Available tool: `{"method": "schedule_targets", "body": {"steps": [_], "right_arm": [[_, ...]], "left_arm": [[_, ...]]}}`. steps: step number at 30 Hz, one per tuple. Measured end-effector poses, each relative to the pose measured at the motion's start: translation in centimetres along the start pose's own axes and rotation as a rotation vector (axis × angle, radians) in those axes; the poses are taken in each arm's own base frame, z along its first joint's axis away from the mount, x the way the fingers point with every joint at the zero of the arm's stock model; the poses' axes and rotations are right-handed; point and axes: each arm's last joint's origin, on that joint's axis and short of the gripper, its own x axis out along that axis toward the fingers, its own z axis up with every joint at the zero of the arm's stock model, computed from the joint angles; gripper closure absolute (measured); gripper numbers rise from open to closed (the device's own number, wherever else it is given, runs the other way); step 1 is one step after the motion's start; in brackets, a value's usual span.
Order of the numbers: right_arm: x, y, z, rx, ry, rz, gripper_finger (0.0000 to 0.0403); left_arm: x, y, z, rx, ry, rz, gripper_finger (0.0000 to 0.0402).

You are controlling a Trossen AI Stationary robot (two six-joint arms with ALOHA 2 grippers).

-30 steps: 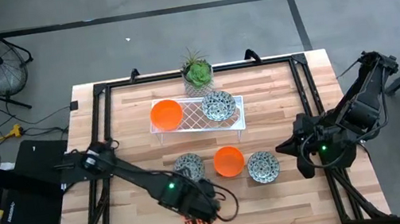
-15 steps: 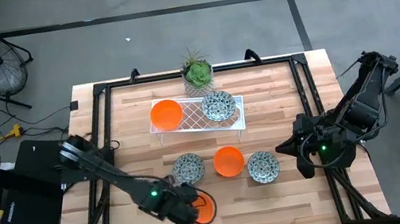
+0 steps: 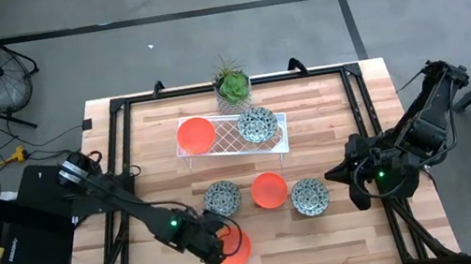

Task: Pick & Place Mini bowls
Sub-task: Stack the bottom orange bowl on the orange bowl on the shelf

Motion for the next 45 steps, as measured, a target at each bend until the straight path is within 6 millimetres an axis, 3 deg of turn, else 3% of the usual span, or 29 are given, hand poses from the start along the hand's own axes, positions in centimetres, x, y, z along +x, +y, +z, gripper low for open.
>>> {"method": "schedule_targets", "body": {"steps": [18, 26, 42, 45], "right_arm": [[0.0, 0.0, 0.0, -0.004, 0.008, 0.002, 0.0391], [0.0, 0.0, 0.0, -0.004, 0.008, 0.001, 0.0391], [0.0, 0.0, -0.1, 0.000, 0.019, 0.004, 0.0391], [0.0, 0.0, -0.1, 0.001, 0.019, 0.004, 0.0391]], "left_arm": [[1.8, 1.4, 3.1, -0.056, 0.058, 0.007, 0.0225], [1.9, 1.5, 3.1, -0.057, 0.064, 0.008, 0.0225], [6.8, 0.8, 2.6, -0.005, 0.176, 0.008, 0.0226], [7.3, 1.0, 2.4, 0.000, 0.189, 0.025, 0.0245]]}}
